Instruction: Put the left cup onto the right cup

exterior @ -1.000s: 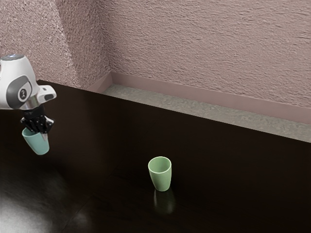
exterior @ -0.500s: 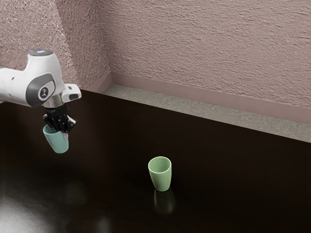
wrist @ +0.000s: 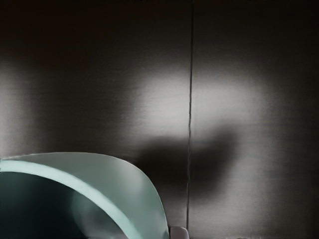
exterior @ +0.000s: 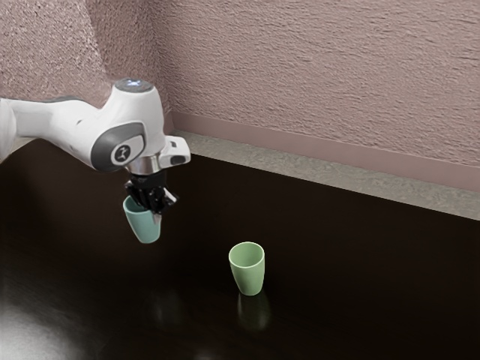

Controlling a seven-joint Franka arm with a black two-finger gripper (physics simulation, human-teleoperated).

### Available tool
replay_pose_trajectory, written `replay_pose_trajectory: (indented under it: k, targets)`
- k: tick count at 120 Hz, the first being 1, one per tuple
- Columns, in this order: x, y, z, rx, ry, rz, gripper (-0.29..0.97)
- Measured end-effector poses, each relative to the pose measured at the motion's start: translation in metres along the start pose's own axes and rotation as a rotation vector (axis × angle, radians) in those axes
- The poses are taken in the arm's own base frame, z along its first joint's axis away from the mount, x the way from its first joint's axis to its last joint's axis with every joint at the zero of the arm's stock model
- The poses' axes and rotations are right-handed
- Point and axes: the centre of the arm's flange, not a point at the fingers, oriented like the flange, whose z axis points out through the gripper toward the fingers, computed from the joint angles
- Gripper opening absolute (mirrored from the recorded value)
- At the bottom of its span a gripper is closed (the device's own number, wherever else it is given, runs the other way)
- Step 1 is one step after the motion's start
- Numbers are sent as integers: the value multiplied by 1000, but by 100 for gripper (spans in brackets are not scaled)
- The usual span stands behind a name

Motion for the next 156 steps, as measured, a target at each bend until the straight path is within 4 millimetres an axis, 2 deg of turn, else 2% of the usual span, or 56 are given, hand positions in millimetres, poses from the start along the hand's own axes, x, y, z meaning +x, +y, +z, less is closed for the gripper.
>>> replay_pose_trajectory:
  k: [25,38,52,66,78,92,140,156]
  targets:
    - [0,55,-34,4,21,41,-10]
    - [-4,78,-45,8,17,55,-10]
    - [-9,93,-50,12,10,59,-10]
    - [-10,98,-55,13,10,44,-10]
    - [-5,92,-63,14,11,14,-10]
    - [0,76,-68,18,2,-35,-10]
    - [19,2,-50,11,-49,-221,-10]
    - [21,-13,-46,10,-56,-261,-10]
